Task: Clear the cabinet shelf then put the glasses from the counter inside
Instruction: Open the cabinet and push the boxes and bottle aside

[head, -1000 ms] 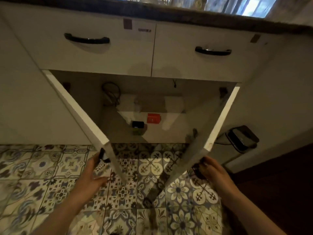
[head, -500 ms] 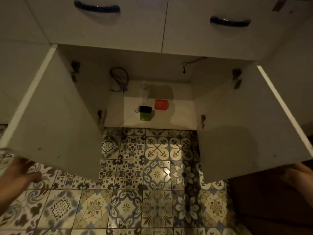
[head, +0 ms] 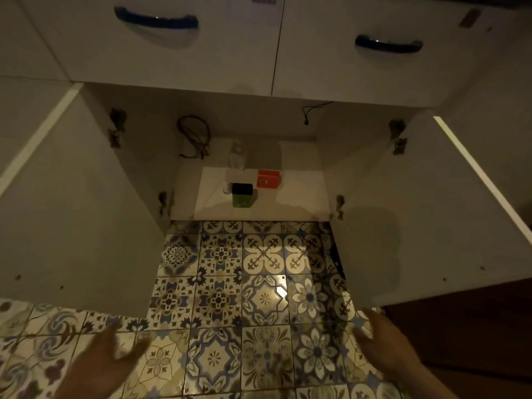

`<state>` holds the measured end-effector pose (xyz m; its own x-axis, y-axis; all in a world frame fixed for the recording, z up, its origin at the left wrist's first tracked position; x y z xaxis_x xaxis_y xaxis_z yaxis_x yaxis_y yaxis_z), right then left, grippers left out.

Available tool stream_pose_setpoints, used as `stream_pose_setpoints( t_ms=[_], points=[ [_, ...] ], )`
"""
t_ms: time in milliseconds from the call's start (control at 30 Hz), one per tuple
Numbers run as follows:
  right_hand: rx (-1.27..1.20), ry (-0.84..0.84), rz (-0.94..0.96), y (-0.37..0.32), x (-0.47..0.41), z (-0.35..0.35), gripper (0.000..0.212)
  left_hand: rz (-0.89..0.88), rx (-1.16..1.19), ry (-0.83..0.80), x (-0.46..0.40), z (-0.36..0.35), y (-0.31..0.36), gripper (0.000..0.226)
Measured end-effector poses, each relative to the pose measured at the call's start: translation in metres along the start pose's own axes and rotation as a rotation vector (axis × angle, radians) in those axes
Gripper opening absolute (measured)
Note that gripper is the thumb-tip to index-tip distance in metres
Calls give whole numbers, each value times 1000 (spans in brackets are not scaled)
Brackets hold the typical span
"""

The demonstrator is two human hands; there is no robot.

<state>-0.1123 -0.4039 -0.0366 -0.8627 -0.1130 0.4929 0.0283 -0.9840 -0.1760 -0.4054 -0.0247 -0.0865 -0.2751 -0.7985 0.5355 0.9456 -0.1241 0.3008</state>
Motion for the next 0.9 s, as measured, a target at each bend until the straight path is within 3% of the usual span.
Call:
stream_pose_setpoints(
  t_ms=[133,300,533,900],
  points=[
    [121,31,290,-73,-2,-26,63,-492,-330,62,34,-35,87,91],
    [184,141,509,-148,-9,-13,66,-805,-403,170,38,-43,183,83],
    [157,299,563,-198,-22,30,65,-885,-303,254,18,9,251,83],
    [125,318,535,-228,-34,34,62,-903,-311,219,-16,28,257,86]
  ],
)
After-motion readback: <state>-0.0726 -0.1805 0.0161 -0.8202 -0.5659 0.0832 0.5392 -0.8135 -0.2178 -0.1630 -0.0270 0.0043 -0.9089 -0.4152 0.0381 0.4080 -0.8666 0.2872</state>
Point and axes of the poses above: each hand's wrist, its own x-axis away from the middle knuckle, its own z-axis out of the back of the hand, y = z × x, the point moved 2 cm from there along -x, towards the middle knuckle, and after that the axes turned 14 degrees about y, right-handed, at the moved point
